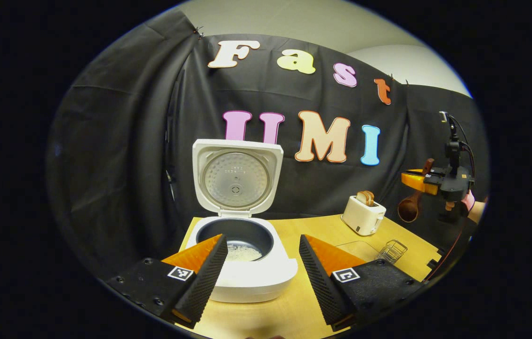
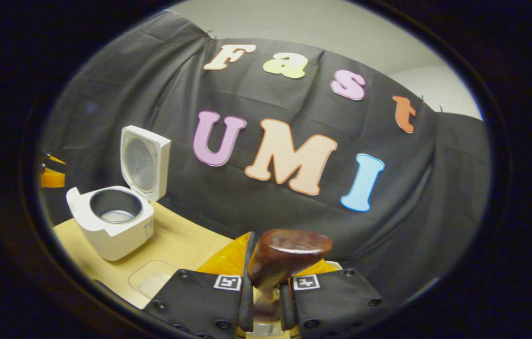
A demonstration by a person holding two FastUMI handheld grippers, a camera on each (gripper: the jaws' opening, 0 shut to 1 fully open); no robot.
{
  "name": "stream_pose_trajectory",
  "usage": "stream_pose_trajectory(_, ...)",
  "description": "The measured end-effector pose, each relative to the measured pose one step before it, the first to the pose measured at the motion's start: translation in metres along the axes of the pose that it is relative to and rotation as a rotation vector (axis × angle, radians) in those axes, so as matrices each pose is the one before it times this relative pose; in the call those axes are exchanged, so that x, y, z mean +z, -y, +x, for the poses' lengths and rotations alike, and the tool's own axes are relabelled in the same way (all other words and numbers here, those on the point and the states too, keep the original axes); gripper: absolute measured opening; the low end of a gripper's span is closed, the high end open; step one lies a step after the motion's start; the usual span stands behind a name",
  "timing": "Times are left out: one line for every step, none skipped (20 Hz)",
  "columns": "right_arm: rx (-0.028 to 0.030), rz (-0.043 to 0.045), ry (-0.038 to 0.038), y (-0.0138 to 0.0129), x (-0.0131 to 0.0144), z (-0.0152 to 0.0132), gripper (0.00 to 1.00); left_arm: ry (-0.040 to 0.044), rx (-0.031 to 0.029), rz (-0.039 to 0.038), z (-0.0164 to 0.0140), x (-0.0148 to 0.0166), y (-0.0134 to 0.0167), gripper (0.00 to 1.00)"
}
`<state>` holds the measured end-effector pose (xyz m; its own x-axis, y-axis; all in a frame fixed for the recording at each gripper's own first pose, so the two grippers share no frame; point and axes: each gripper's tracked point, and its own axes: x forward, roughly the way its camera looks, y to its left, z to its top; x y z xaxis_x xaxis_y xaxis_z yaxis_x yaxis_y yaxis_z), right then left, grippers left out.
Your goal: Close the left gripper, press the button to open the rice cooker; take a wooden spoon from the chopstick holder with the right hand, scoop a spoonful of rice and pour it into the rice cooker, then put the wooden spoon back into the chopstick holder.
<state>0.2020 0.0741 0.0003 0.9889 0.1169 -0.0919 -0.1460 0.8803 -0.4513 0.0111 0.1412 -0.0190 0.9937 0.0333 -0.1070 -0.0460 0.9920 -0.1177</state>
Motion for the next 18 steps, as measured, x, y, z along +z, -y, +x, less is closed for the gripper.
stream_pose_trajectory(-0.00694,0.01387,-0.00618,0.01299,-0.0092,-0.00206,0.24,-0.00011,0.00654,0.00457,0.00107,-0.00104,0.00583,0.91)
stream_pose_trajectory(-0.00248,0.01654,-0.01073,0.01317,-0.01125,-0.00316,0.24,0.00009,0.00992,-0.00181,0.00071,-0.00199,0.00591,0.91)
stream_pose_trajectory(0.002,0.01829,-0.01117,0.01095,-0.01259,-0.0016,0.24,0.0043,0.00769,-0.0095,0.00041,-0.0006,0.00623,0.91)
stream_pose_trajectory(0.00438,0.01667,-0.00936,0.00764,-0.01108,-0.00002,0.24,0.0072,0.00224,-0.01242,-0.0011,-0.00092,0.00808,0.91)
stream_pose_trajectory(0.00571,0.01324,-0.00788,0.00544,-0.01138,0.00259,0.24,0.00316,0.00476,-0.00839,-0.00012,-0.00243,0.0076,0.91)
stream_pose_trajectory(0.00213,0.00812,-0.01058,0.00545,-0.0128,0.00201,0.24,-0.00124,0.01016,-0.00167,0.00069,-0.0044,0.00547,0.91)
stream_pose_trajectory(0.00017,0.00665,-0.01213,0.00523,-0.01213,0.0028,0.24,-0.00195,0.00977,0.00309,0.00088,-0.00363,0.00438,0.91)
stream_pose_trajectory(0.00243,0.00973,-0.01827,0.00286,-0.01459,0.00333,0.24,-0.00212,0.00352,0.00063,-0.00037,-0.00263,0.00615,0.91)
stream_pose_trajectory(0.01058,0.01638,-0.01764,-0.00119,-0.01455,0.00271,0.24,-0.00219,-0.001,-0.00526,0.00051,-0.00198,0.00659,0.9)
stream_pose_trajectory(0.01682,0.02193,-0.01644,-0.0038,-0.01175,0.00291,0.24,-0.00487,0.00218,-0.00387,0.00002,-0.00303,0.00499,0.91)
stream_pose_trajectory(0.01442,0.01912,-0.01336,-0.00361,-0.01261,0.00333,0.24,-0.00273,0.00427,0.0016,0.00011,-0.00199,0.00441,0.91)
stream_pose_trajectory(0.00929,0.01301,-0.00858,-0.00276,-0.01034,0.00353,0.24,-0.00059,0.01113,0.00593,-0.00016,-0.00128,0.0011,0.91)
stream_pose_trajectory(0.00391,0.00617,-0.00866,-0.00128,-0.01032,0.00384,0.24,-0.00247,0.00927,0.00306,0.00124,-0.00087,0.00212,0.91)
stream_pose_trajectory(0.00536,0.0018,-0.0095,-0.00134,-0.01045,0.0032,0.24,-0.00258,0.00741,-0.00044,0.00043,-0.00197,0.00206,0.91)
stream_pose_trajectory(0.00206,0.00421,-0.01002,-0.00075,-0.00976,0.00285,0.24,0.00034,0.00373,-0.00336,0.00122,0.00057,0.00277,0.91)
stream_pose_trajectory(0.00456,0.01109,-0.00973,-0.00056,-0.00784,0.00164,0.24,-0.00035,0.00235,-0.0035,0.00069,-0.00096,0.00341,0.91)
stream_pose_trajectory(0.00374,0.00889,-0.00444,-0.00093,-0.00681,0.0016,0.24,0.00105,0.002,-0.00091,0.0019,0.00047,0.00241,0.91)
stream_pose_trajectory(0.00316,0.00967,-0.00581,-0.00009,-0.00527,0.00116,0.24,0.00037,0.00394,0.00183,0.00098,-0.00027,0.00102,0.91)
